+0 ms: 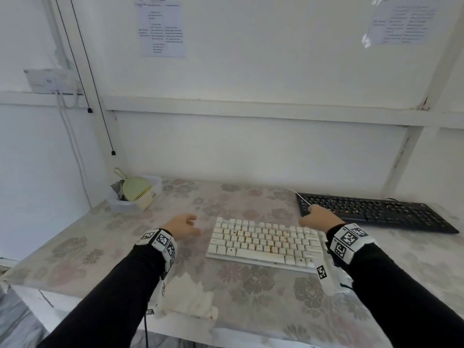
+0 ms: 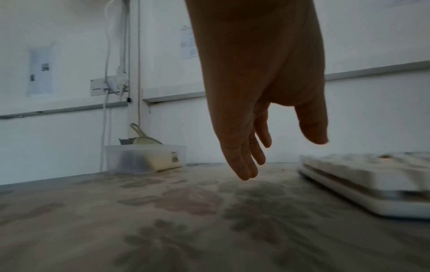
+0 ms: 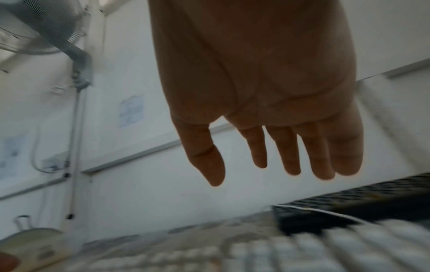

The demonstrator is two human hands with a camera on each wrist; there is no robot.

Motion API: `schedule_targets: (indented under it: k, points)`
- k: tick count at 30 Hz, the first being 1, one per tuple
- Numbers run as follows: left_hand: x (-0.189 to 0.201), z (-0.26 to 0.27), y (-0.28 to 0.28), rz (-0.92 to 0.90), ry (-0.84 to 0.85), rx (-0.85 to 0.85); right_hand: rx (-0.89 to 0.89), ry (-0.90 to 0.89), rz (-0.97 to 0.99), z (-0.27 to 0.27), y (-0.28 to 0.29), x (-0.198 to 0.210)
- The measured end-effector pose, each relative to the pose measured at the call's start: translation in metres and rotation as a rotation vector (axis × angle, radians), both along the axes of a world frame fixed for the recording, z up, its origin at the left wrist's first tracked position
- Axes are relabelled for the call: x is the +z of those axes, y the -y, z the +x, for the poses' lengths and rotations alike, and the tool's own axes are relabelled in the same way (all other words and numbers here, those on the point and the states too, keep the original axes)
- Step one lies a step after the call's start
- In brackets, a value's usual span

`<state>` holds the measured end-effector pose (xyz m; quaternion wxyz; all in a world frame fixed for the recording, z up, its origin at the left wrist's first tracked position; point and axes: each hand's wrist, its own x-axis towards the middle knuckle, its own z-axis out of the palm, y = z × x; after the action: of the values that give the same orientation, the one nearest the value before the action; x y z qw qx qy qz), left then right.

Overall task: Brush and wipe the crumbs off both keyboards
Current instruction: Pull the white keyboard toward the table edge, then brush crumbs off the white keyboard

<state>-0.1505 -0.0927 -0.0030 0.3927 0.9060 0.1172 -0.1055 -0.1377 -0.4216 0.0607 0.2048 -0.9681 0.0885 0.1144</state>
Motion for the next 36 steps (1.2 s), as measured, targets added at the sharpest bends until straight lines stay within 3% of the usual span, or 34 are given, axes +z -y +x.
schedule_targets:
  k: [6,9,14,19,24,26,29,34,36]
  points:
    - [0.007,0.003,-0.096,0.025,-0.052,0.163,0.236,0.043,0.095,0.013,-0.136,0.018]
    - [0.009,0.004,-0.152,0.134,-0.045,0.248,0.292,0.025,0.206,0.021,-0.213,0.017]
    - [0.010,0.016,-0.217,0.168,-0.011,0.350,0.358,-0.025,0.308,0.036,-0.315,0.007]
    - [0.006,0.038,-0.254,0.062,-0.020,0.343,0.423,-0.091,0.345,0.056,-0.386,-0.018]
    - [0.007,0.053,-0.264,-0.152,0.039,0.191,0.370,-0.112,0.382,0.138,-0.436,-0.098]
    - [-0.004,0.068,-0.276,-0.213,0.043,0.151,0.345,-0.117,0.378,0.139,-0.445,-0.097]
    - [-0.064,0.116,-0.319,-0.303,0.036,0.143,0.325,-0.122,0.399,0.108,-0.448,-0.060]
    - [-0.043,0.104,-0.306,-0.335,0.095,0.025,0.338,-0.108,0.290,0.104,-0.448,-0.053]
    - [-0.044,0.105,-0.302,-0.268,0.078,0.063,0.350,-0.089,0.260,0.104,-0.446,-0.054]
